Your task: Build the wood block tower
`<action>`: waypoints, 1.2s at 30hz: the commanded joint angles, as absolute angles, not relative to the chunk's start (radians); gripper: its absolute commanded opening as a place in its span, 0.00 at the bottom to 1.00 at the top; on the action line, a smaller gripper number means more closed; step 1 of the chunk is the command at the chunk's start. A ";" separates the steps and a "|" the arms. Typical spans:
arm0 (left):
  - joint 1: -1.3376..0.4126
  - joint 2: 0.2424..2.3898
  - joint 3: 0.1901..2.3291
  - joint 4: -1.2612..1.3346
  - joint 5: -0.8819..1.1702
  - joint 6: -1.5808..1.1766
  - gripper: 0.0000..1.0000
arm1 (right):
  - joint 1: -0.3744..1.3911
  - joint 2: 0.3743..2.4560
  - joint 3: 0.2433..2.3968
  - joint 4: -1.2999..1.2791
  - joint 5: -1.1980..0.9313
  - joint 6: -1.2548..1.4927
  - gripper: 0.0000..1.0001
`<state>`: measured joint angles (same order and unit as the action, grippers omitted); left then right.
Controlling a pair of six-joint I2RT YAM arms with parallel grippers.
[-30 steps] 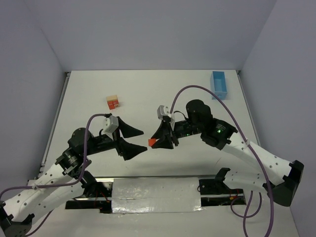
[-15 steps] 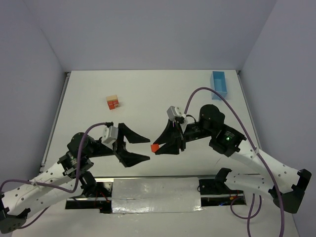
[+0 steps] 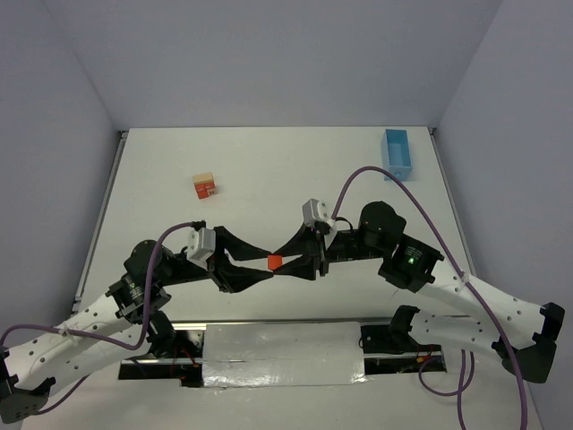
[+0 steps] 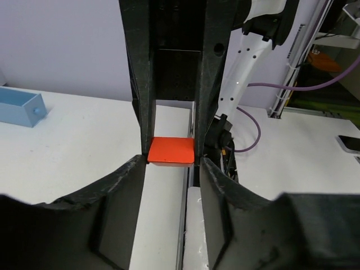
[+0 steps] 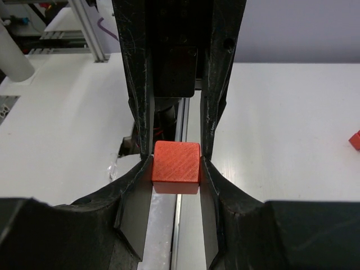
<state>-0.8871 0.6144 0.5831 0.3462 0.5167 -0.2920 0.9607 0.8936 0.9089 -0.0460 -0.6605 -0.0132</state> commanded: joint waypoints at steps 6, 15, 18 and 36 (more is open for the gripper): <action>-0.896 0.621 0.607 0.388 0.497 -0.242 0.42 | 0.985 0.904 0.908 -0.005 -0.598 -0.072 0.00; -0.896 0.629 0.615 0.376 0.515 -0.245 0.52 | 0.983 0.914 0.910 -0.032 -0.592 -0.083 0.00; -0.896 0.626 0.626 0.350 0.511 -0.238 0.58 | 0.982 0.923 0.919 -0.054 -0.592 -0.094 0.00; -0.896 0.583 0.634 0.284 0.474 -0.213 0.54 | 0.982 0.900 0.916 -0.090 -0.540 -0.103 0.00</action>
<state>-0.8871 0.6037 0.5964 0.2401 0.4641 -0.2344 0.9760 0.9119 0.9085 -0.0937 -0.5800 -0.0910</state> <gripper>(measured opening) 0.543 0.420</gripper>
